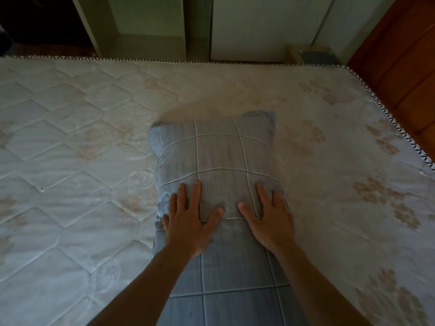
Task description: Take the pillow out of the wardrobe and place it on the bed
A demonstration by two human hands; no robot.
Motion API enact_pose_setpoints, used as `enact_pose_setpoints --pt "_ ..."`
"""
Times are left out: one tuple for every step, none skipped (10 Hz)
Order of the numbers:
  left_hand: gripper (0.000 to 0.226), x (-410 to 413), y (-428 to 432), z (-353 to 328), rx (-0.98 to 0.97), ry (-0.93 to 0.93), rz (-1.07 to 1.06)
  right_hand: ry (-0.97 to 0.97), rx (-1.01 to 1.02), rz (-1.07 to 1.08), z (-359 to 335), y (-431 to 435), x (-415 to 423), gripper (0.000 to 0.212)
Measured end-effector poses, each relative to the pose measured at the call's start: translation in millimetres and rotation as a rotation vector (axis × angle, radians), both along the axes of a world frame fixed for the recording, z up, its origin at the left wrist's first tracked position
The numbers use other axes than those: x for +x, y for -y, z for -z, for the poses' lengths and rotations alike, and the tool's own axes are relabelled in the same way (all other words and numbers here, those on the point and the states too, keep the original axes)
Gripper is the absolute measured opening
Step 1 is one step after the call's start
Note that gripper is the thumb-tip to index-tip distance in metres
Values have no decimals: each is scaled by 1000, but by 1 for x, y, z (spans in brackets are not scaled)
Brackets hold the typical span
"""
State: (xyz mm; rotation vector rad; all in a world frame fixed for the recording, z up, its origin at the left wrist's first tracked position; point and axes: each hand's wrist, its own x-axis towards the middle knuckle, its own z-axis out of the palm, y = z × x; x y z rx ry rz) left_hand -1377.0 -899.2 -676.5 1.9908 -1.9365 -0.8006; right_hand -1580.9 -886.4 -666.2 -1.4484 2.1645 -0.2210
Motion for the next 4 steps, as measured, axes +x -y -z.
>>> enact_pose_setpoints --pt "88 5 1 -9 13 5 -4 -4 -28 2 -9 0 1 91" --pt "93 7 1 -28 38 -9 -1 16 -84 0 -27 -1 3 91" --pt "100 8 6 -59 58 -180 -131 93 -112 34 -51 3 4 90" --pt "94 6 9 -98 0 -333 -218 154 -219 57 -81 6 6 82"
